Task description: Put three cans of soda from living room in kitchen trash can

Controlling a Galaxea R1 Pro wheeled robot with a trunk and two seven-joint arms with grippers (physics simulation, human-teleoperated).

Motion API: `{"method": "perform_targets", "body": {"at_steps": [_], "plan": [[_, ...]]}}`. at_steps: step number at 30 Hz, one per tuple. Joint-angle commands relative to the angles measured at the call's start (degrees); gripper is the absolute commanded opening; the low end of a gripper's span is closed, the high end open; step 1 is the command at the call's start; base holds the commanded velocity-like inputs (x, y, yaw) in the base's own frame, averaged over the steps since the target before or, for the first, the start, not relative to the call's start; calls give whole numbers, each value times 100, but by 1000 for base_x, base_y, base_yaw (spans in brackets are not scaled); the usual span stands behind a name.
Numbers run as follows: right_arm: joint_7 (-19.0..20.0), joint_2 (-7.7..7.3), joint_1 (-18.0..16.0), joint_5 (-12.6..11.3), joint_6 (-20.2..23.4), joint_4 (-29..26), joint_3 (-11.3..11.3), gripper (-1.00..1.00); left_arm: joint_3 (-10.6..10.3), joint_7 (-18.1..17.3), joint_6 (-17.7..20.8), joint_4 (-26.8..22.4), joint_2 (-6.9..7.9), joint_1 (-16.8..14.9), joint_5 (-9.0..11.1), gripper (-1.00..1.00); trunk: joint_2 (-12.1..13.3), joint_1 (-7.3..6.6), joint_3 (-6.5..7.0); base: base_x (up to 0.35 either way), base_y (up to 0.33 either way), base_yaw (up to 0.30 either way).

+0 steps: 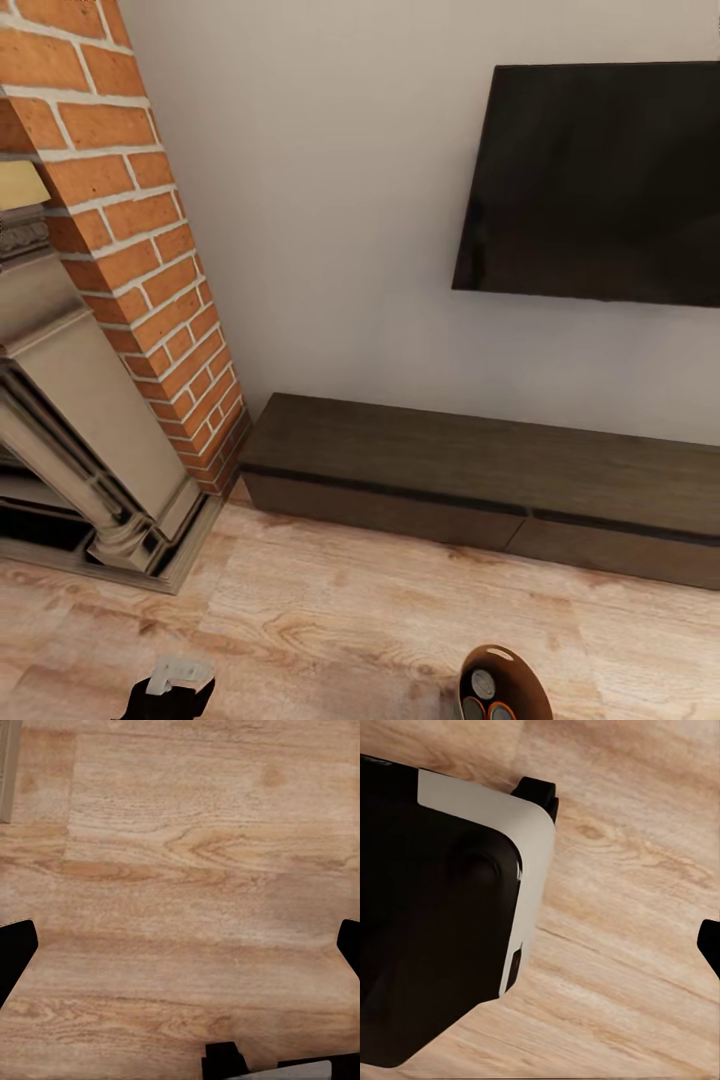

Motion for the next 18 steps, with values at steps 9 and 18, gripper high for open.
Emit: {"method": "perform_targets", "body": {"at_steps": [9, 18], "plan": [[-320, 8, 0, -378, -665, 620, 6, 100, -9, 0, -169, 325, 0, 0, 3, 100, 362, -198, 162, 0, 0, 0], [-356, 10, 0, -457, -942, 945, 8, 100, -11, 0, -213, 523, 0, 0, 7, 100, 723, -396, 324, 0, 0, 0]]}}
